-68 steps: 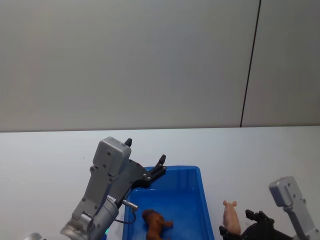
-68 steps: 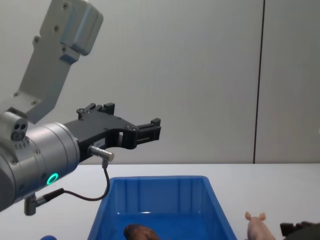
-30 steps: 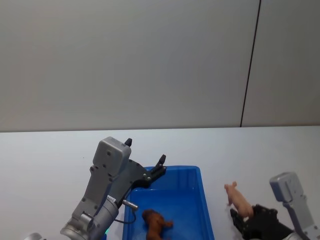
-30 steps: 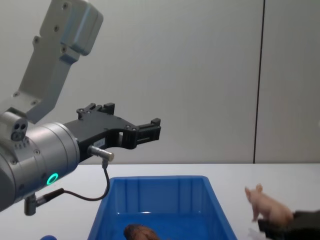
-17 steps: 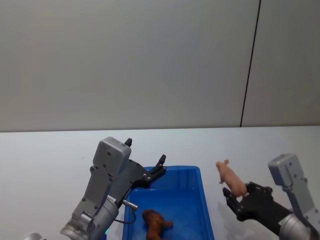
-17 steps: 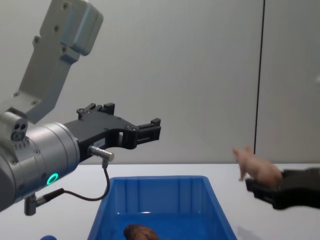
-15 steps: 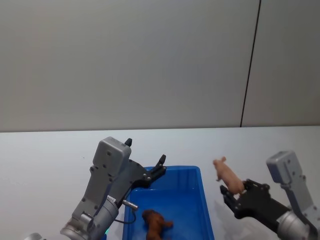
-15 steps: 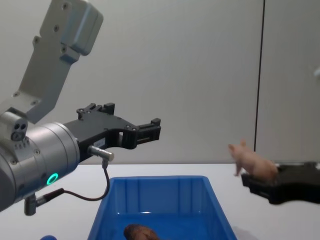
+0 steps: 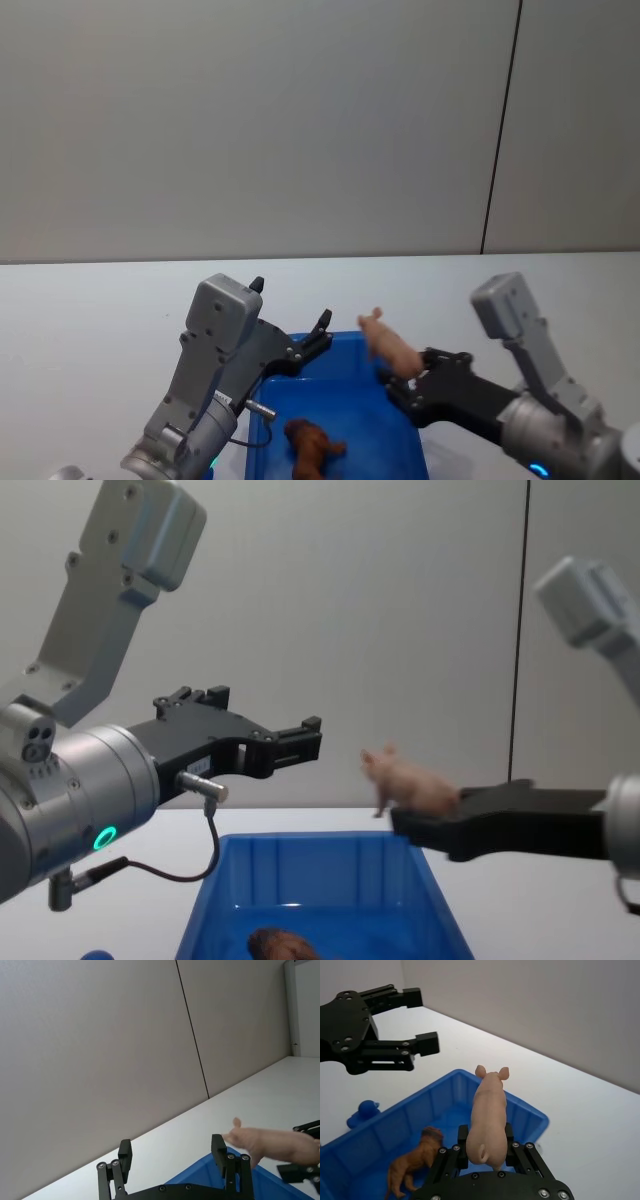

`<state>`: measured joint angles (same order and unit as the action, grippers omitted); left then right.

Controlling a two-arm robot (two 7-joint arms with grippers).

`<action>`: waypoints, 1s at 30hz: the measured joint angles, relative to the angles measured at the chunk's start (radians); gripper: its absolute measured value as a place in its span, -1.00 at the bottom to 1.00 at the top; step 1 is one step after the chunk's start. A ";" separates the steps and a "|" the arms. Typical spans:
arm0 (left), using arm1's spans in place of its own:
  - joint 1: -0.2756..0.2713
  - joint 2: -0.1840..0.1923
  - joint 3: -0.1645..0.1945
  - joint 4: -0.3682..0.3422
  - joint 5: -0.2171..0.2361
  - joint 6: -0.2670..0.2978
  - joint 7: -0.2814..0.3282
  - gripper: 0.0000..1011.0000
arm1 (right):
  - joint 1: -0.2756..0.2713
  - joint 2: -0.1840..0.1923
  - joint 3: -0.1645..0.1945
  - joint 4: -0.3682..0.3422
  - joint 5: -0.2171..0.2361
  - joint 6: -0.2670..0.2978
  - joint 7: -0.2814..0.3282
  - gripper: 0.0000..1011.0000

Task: Pick up the two dolls from the table and place them into the box.

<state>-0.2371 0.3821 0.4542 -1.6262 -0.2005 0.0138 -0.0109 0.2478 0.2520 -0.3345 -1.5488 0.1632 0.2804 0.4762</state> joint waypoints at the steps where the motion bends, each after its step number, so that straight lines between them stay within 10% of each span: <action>1: 0.000 0.000 0.000 0.000 0.000 0.000 0.000 0.98 | 0.012 -0.010 -0.005 0.014 -0.002 0.008 0.013 -0.27; 20: 0.000 0.000 0.000 0.000 0.000 0.000 0.000 0.98 | 0.088 -0.057 -0.025 0.112 -0.016 0.019 0.054 0.85; 30: 0.000 0.000 0.000 0.000 0.000 0.000 0.000 0.98 | 0.055 -0.008 0.005 0.090 -0.010 -0.016 0.034 0.98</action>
<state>-0.2371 0.3821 0.4542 -1.6262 -0.2004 0.0138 -0.0109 0.3031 0.2438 -0.3290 -1.4590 0.1532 0.2646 0.5106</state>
